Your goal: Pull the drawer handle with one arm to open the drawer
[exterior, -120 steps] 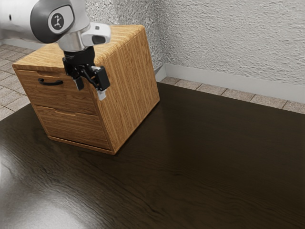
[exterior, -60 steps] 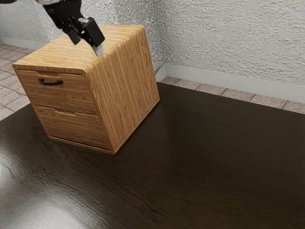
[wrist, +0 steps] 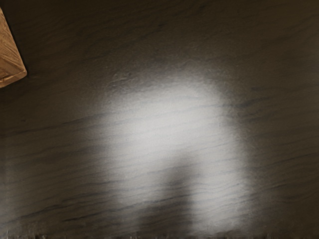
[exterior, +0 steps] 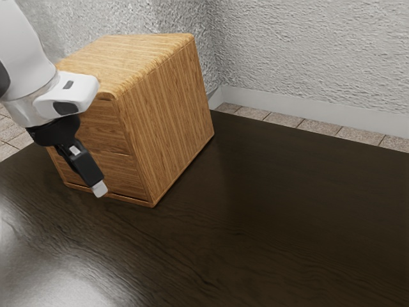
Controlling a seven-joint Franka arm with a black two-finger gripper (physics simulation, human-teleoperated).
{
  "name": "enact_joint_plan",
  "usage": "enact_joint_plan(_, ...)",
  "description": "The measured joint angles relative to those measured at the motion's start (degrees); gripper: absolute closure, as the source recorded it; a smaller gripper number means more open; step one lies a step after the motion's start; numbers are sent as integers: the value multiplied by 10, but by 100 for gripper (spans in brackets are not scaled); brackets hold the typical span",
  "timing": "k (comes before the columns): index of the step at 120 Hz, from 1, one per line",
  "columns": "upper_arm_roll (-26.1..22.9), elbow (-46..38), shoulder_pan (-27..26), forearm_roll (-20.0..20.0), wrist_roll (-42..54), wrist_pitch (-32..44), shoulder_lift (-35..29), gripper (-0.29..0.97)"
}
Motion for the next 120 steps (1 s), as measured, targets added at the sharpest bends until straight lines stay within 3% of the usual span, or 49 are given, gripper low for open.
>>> enact_joint_plan(19, 9, -2, 25, 80, 88, 0, -13, 0)
enact_joint_plan(33, 10, -3, 28, 113, 192, 15, -20, 0)
enact_joint_plan(56, 35, -13, 24, 127, 384, 40, -58, 0)
enact_joint_plan(88, 91, 2, 23, 153, 606, 7, -71, 0)
enact_joint_plan(120, 155, 34, -48, 165, 755, 9, -61, 0)
